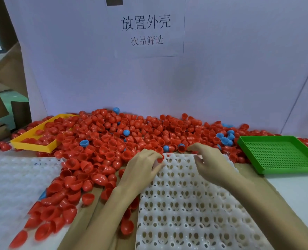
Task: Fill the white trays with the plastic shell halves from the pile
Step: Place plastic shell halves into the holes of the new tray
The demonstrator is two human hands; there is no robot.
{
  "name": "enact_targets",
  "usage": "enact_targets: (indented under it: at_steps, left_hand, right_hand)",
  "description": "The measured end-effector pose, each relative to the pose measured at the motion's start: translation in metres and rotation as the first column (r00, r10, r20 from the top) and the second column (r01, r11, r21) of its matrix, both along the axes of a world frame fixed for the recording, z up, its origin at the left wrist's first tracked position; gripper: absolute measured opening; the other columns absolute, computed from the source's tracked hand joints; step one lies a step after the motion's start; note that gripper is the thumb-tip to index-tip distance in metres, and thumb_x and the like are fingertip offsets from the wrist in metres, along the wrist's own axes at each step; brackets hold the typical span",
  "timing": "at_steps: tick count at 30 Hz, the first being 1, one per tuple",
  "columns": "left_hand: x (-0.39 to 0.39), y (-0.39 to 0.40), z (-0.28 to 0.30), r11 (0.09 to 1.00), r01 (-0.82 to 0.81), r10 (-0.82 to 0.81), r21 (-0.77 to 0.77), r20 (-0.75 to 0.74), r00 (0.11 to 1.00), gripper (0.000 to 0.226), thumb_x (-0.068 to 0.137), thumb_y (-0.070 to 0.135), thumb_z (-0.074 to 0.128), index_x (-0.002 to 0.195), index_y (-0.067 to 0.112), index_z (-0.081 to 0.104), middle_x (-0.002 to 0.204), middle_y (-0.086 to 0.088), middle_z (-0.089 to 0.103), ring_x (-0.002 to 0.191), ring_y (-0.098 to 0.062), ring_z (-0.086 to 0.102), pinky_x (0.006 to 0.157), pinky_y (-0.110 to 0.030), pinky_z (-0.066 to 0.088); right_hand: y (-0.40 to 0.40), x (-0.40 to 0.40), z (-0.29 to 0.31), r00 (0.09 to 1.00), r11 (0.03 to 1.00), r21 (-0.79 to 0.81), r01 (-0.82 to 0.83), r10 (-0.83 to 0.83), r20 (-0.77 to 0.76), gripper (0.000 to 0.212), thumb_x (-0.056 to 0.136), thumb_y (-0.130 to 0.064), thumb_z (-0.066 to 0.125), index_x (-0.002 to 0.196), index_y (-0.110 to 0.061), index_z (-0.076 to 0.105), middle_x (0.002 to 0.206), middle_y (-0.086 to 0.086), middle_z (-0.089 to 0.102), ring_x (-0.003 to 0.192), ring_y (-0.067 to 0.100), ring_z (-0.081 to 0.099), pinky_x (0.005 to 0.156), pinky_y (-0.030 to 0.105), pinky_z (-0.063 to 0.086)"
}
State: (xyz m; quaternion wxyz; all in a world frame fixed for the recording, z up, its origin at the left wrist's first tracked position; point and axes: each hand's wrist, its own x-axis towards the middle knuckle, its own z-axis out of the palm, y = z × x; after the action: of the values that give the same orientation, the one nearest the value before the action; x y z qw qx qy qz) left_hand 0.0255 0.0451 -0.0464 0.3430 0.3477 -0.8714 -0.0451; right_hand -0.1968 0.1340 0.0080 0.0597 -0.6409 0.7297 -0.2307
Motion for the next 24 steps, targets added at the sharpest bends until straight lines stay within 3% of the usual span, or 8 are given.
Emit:
enact_targets:
  at_steps: [4, 7, 9, 12, 15, 18, 21, 24]
  left_hand:
    - [-0.001, 0.004, 0.005, 0.997, 0.008, -0.005, -0.077, 0.031, 1.0, 0.018, 0.1, 0.031, 0.069, 0.112, 0.019, 0.076, 0.112, 0.01, 0.069, 0.106, -0.009, 0.059, 0.097, -0.032, 0.05]
    - [0.002, 0.007, 0.007, 0.997, 0.017, -0.016, -0.075, 0.012, 1.0, 0.015, 0.101, 0.03, 0.069, 0.106, 0.018, 0.076, 0.106, 0.01, 0.067, 0.099, -0.009, 0.058, 0.093, -0.031, 0.05]
    - [0.004, 0.007, 0.007, 0.998, 0.025, -0.026, -0.057, -0.004, 1.0, 0.013, 0.1, 0.029, 0.069, 0.103, 0.018, 0.076, 0.103, 0.01, 0.066, 0.096, -0.007, 0.056, 0.091, -0.031, 0.051]
    - [0.005, 0.007, 0.006, 0.999, 0.027, -0.028, -0.042, -0.017, 0.999, 0.012, 0.1, 0.029, 0.07, 0.1, 0.018, 0.076, 0.101, 0.01, 0.065, 0.095, -0.006, 0.055, 0.09, -0.031, 0.051]
    - [0.006, 0.007, 0.007, 0.999, 0.02, -0.02, -0.042, -0.016, 1.0, 0.013, 0.101, 0.029, 0.069, 0.101, 0.018, 0.076, 0.101, 0.01, 0.065, 0.096, -0.007, 0.055, 0.092, -0.032, 0.05]
    - [0.006, 0.012, 0.012, 0.998, 0.002, -0.004, -0.058, -0.03, 1.0, 0.015, 0.102, 0.028, 0.066, 0.106, 0.017, 0.076, 0.105, 0.008, 0.067, 0.1, -0.009, 0.058, 0.093, -0.033, 0.05]
    - [0.0, 0.021, 0.017, 0.998, 0.051, -0.048, 0.021, -0.134, 0.99, 0.026, 0.104, 0.031, 0.064, 0.126, 0.018, 0.07, 0.121, 0.01, 0.064, 0.114, -0.006, 0.059, 0.101, -0.026, 0.05]
    - [-0.009, 0.034, 0.019, 0.971, 0.155, -0.12, 0.184, -0.187, 0.975, 0.05, 0.101, 0.044, 0.065, 0.148, 0.03, 0.052, 0.138, 0.017, 0.048, 0.123, 0.001, 0.053, 0.103, -0.021, 0.05]
  right_hand:
    - [-0.047, -0.029, -0.001, 0.979, 0.989, 0.029, 0.148, -0.143, -0.145, 0.063, 0.095, 0.013, 0.05, 0.15, -0.018, 0.049, 0.151, 0.008, 0.054, 0.133, 0.027, 0.056, 0.106, 0.04, 0.052]
    - [-0.07, -0.048, -0.011, 0.978, 0.997, 0.038, 0.073, -0.064, -0.196, 0.052, 0.102, -0.003, 0.058, 0.15, -0.022, 0.053, 0.156, 0.005, 0.051, 0.141, 0.026, 0.051, 0.115, 0.04, 0.046]
    - [-0.079, -0.057, -0.018, 0.98, 0.995, 0.08, 0.058, -0.041, -0.194, 0.038, 0.101, -0.014, 0.065, 0.138, -0.022, 0.064, 0.147, 0.007, 0.058, 0.132, 0.024, 0.057, 0.111, 0.038, 0.048]
    - [-0.086, -0.063, -0.022, 0.984, 0.992, 0.044, 0.116, -0.109, -0.142, 0.024, 0.091, -0.022, 0.079, 0.114, -0.02, 0.071, 0.126, 0.007, 0.062, 0.107, 0.018, 0.056, 0.096, 0.028, 0.046]
    - [-0.08, -0.06, -0.019, 0.985, 0.984, -0.103, 0.146, -0.153, -0.074, 0.023, 0.092, -0.022, 0.079, 0.113, -0.016, 0.071, 0.114, 0.005, 0.059, 0.099, 0.017, 0.055, 0.089, 0.028, 0.045]
    - [-0.063, -0.048, -0.009, 0.993, 0.964, -0.241, 0.117, -0.109, 0.045, 0.02, 0.091, -0.026, 0.079, 0.108, -0.02, 0.073, 0.098, 0.001, 0.06, 0.079, 0.011, 0.054, 0.074, 0.021, 0.042]
    - [-0.037, -0.029, -0.001, 0.982, 0.979, -0.205, 0.01, 0.029, 0.187, 0.019, 0.088, -0.033, 0.081, 0.105, -0.027, 0.074, 0.095, -0.005, 0.066, 0.075, 0.006, 0.062, 0.065, 0.015, 0.048]
    - [-0.01, -0.008, 0.0, 0.956, 0.981, -0.166, -0.097, 0.139, 0.26, 0.02, 0.086, -0.032, 0.083, 0.104, -0.031, 0.074, 0.098, -0.009, 0.068, 0.076, 0.004, 0.068, 0.068, 0.017, 0.056]
